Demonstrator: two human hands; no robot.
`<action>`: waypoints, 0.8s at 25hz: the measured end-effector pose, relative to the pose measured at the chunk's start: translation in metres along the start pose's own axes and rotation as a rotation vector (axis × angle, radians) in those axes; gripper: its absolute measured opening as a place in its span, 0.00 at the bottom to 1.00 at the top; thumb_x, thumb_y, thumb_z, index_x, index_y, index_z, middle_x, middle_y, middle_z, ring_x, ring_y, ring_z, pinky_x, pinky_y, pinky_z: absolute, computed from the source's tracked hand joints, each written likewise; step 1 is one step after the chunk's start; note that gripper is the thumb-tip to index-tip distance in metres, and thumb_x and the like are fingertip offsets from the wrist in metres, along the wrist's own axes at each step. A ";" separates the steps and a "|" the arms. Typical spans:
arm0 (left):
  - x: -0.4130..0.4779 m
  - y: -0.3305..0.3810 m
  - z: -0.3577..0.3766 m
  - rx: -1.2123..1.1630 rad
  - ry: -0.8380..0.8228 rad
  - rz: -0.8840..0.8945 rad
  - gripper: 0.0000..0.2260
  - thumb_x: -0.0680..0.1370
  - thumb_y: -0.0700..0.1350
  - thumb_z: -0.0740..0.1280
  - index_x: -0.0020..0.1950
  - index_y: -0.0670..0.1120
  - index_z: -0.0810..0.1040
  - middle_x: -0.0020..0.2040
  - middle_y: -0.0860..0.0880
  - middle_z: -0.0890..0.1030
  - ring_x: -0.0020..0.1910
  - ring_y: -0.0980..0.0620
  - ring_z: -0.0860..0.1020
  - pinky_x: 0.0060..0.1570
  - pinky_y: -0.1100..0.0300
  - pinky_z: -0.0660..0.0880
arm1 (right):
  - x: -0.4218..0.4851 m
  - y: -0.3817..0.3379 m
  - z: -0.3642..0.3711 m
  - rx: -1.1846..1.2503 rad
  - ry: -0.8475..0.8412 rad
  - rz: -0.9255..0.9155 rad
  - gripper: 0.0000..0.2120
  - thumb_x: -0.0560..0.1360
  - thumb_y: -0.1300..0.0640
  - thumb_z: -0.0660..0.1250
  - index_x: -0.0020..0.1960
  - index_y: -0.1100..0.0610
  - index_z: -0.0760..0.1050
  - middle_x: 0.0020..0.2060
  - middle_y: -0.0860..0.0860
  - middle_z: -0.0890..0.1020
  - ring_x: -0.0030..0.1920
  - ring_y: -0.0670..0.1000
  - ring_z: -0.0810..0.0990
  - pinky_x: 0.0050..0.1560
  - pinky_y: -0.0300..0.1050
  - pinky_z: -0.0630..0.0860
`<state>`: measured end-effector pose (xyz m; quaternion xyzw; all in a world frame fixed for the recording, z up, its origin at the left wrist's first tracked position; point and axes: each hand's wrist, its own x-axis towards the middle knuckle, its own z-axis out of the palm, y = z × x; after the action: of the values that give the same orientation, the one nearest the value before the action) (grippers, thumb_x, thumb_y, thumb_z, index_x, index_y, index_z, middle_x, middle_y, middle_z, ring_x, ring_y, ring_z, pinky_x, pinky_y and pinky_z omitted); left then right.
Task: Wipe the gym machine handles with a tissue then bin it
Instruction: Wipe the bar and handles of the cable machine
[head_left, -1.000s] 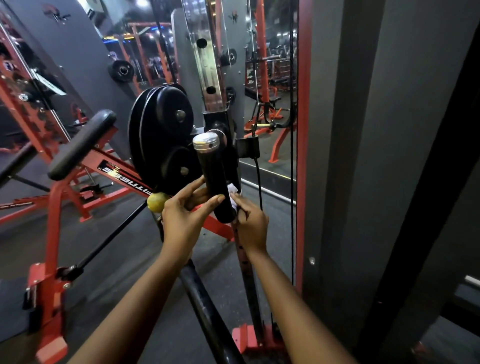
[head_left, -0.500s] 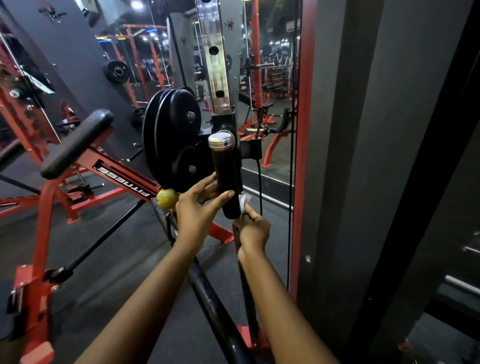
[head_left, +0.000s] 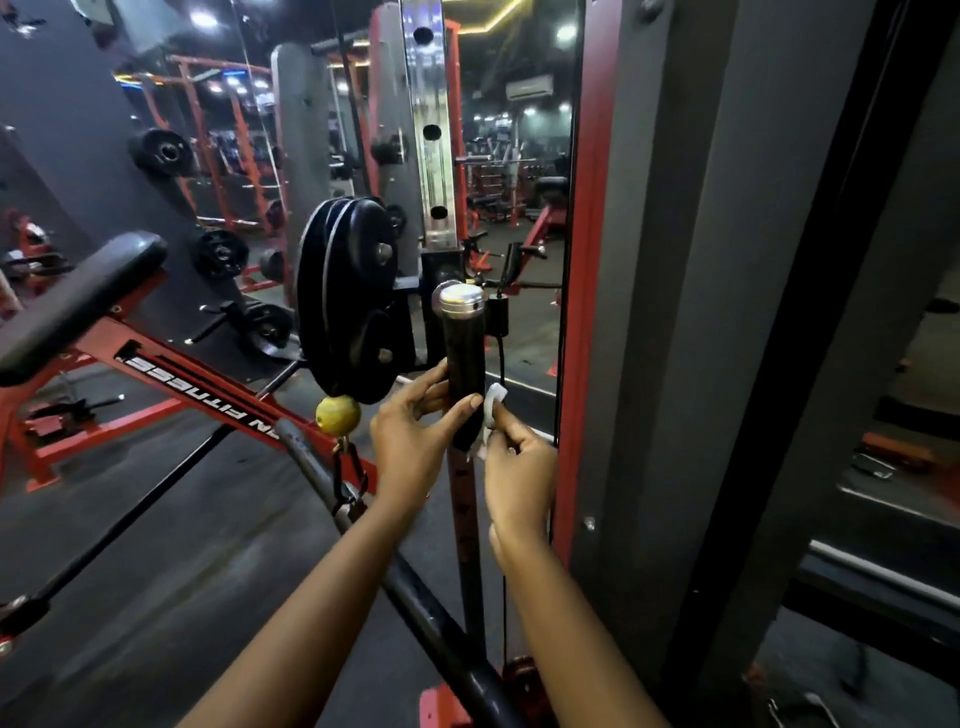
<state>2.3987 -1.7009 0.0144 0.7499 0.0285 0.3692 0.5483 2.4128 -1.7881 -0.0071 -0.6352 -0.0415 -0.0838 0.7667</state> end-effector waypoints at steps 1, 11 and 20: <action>0.002 -0.002 -0.002 -0.020 -0.011 -0.010 0.20 0.70 0.45 0.72 0.62 0.51 0.75 0.49 0.53 0.82 0.49 0.64 0.79 0.53 0.64 0.77 | -0.001 -0.007 0.003 -0.009 0.013 -0.054 0.14 0.77 0.66 0.60 0.59 0.56 0.77 0.47 0.42 0.82 0.40 0.36 0.78 0.35 0.29 0.73; 0.026 -0.014 -0.021 -0.226 -0.285 -0.032 0.16 0.75 0.55 0.63 0.59 0.52 0.78 0.51 0.55 0.82 0.53 0.62 0.79 0.55 0.61 0.76 | 0.004 -0.072 0.024 -0.358 0.248 -0.720 0.18 0.73 0.70 0.62 0.60 0.58 0.76 0.56 0.50 0.80 0.58 0.41 0.76 0.60 0.30 0.70; 0.039 -0.021 -0.023 -0.327 -0.434 0.006 0.13 0.75 0.43 0.67 0.59 0.50 0.76 0.47 0.60 0.79 0.46 0.73 0.77 0.47 0.77 0.71 | 0.010 -0.106 0.015 -1.126 0.108 -1.158 0.14 0.72 0.62 0.59 0.54 0.60 0.79 0.49 0.53 0.82 0.51 0.51 0.76 0.56 0.38 0.70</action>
<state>2.4210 -1.6567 0.0203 0.7129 -0.1518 0.2013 0.6543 2.4041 -1.7932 0.0996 -0.7987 -0.2783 -0.5064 0.1678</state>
